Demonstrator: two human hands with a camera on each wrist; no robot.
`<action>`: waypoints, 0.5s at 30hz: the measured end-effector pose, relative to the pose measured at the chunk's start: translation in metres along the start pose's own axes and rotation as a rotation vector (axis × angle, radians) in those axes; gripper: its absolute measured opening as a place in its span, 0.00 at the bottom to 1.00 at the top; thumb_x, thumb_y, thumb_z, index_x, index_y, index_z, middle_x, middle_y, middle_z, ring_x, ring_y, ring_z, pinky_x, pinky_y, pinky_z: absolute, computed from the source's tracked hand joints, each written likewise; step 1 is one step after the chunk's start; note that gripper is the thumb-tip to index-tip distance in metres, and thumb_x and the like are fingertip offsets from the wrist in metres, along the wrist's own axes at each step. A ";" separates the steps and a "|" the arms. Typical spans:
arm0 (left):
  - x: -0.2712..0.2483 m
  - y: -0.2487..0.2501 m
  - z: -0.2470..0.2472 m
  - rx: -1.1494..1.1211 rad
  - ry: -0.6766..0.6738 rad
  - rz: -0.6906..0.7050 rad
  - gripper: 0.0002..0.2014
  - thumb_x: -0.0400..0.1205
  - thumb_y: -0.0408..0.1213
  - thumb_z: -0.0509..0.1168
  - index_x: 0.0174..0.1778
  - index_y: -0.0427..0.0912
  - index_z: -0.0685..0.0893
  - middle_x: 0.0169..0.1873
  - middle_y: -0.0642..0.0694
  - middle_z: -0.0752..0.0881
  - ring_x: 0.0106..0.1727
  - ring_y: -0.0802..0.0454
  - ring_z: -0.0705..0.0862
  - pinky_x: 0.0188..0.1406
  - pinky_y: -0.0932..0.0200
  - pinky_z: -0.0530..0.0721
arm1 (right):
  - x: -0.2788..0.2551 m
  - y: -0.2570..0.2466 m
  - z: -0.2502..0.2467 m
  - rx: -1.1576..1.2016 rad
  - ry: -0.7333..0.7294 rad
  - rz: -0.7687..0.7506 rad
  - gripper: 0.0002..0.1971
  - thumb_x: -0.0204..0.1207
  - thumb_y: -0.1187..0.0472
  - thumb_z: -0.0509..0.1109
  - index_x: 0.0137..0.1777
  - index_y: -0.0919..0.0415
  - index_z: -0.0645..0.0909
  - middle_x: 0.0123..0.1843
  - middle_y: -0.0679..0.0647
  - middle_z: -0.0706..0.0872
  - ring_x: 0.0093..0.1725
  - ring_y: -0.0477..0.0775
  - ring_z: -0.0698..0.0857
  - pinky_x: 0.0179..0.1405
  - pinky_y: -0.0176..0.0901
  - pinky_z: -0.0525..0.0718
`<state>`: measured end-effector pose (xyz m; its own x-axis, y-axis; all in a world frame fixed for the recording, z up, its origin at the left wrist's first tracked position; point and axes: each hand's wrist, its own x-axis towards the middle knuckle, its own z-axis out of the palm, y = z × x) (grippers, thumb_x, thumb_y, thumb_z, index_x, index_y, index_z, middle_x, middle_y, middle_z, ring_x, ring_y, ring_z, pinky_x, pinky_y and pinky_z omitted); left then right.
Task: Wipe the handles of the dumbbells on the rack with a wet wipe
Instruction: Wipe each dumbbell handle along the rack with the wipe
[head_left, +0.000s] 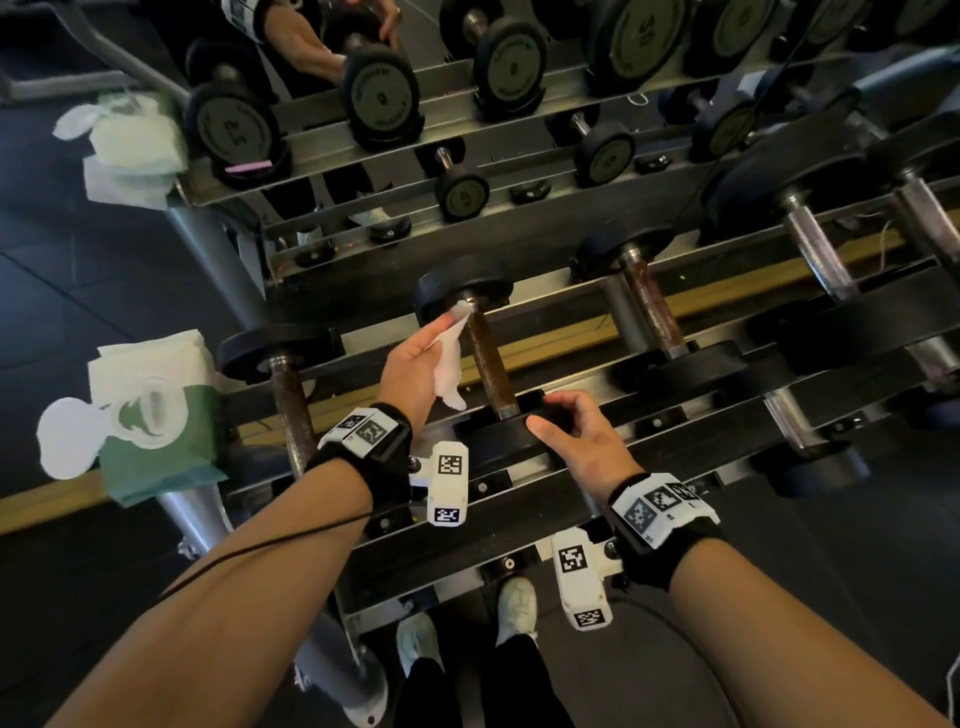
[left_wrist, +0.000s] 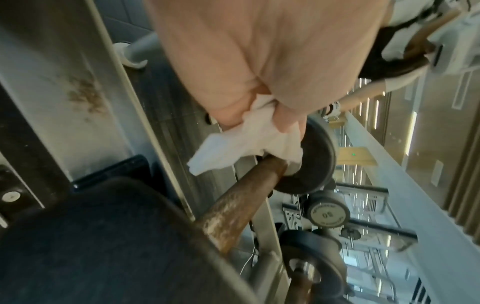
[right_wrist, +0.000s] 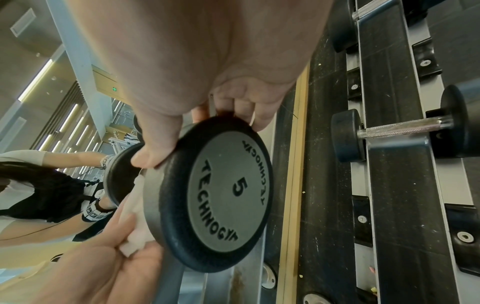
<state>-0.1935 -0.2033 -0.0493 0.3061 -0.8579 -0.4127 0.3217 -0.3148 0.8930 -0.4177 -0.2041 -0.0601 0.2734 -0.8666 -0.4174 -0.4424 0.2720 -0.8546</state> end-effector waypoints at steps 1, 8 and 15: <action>0.001 -0.003 0.005 0.041 -0.032 0.008 0.23 0.90 0.30 0.51 0.67 0.60 0.84 0.75 0.44 0.76 0.72 0.44 0.77 0.77 0.39 0.73 | 0.000 0.000 0.000 0.002 -0.004 -0.002 0.21 0.71 0.44 0.77 0.61 0.41 0.76 0.61 0.47 0.84 0.63 0.48 0.82 0.69 0.56 0.81; -0.006 -0.024 0.012 0.159 -0.183 0.032 0.20 0.90 0.35 0.56 0.71 0.63 0.81 0.74 0.48 0.78 0.72 0.52 0.79 0.77 0.47 0.75 | 0.004 0.006 0.000 0.011 0.000 0.005 0.26 0.58 0.30 0.75 0.57 0.31 0.75 0.60 0.44 0.84 0.62 0.47 0.84 0.66 0.56 0.83; -0.026 -0.027 0.002 0.838 -0.310 0.194 0.27 0.90 0.28 0.53 0.83 0.57 0.66 0.78 0.45 0.72 0.71 0.54 0.76 0.69 0.69 0.67 | -0.003 -0.004 0.001 0.023 0.010 0.046 0.29 0.60 0.33 0.76 0.62 0.37 0.76 0.61 0.47 0.84 0.62 0.52 0.84 0.66 0.61 0.83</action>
<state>-0.2125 -0.1734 -0.0624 -0.0067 -0.9590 -0.2833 -0.5029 -0.2416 0.8299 -0.4164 -0.2017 -0.0558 0.2445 -0.8571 -0.4534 -0.4344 0.3213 -0.8415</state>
